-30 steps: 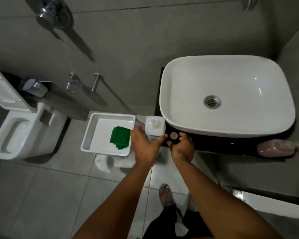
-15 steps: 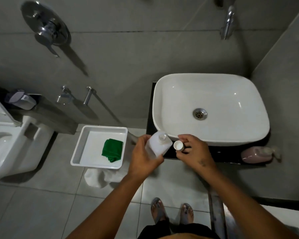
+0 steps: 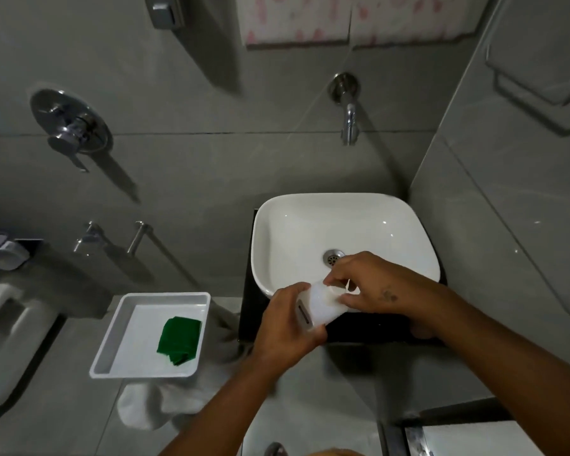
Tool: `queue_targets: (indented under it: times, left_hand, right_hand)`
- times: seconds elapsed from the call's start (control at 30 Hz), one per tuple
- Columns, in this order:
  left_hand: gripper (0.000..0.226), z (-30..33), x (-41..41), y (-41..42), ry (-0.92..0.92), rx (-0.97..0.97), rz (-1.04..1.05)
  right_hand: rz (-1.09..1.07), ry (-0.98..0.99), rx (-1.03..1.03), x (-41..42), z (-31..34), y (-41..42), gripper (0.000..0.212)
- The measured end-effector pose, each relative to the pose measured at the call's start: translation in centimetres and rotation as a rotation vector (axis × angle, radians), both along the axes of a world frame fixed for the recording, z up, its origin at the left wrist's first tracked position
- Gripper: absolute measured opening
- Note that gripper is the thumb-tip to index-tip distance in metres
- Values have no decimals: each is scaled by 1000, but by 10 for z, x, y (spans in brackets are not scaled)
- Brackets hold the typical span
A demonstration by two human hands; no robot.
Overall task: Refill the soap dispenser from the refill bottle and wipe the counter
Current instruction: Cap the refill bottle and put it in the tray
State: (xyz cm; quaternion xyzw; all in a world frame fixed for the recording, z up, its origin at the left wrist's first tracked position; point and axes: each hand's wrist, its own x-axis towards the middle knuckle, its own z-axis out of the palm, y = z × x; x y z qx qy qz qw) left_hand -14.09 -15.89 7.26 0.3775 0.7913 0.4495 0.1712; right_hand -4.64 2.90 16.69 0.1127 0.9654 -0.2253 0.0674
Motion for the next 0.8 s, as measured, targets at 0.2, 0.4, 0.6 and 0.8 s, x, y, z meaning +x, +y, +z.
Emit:
queue_targets:
  times: [0.2, 0.4, 0.6, 0.8]
  left_hand:
    - [78, 3, 13, 15, -38, 23, 84]
    - [74, 8, 15, 17, -32, 50, 110]
    - [70, 8, 20, 22, -37, 77, 104]
    - [72, 7, 23, 21, -41, 77, 107]
  right_hand:
    - [-191, 15, 153, -3, 7, 1, 43]
    - [-58, 9, -67, 7, 13, 15, 50]
    - [-128, 1, 98, 4, 23, 16, 53]
    - [-118, -53, 218, 5, 29, 17, 48]
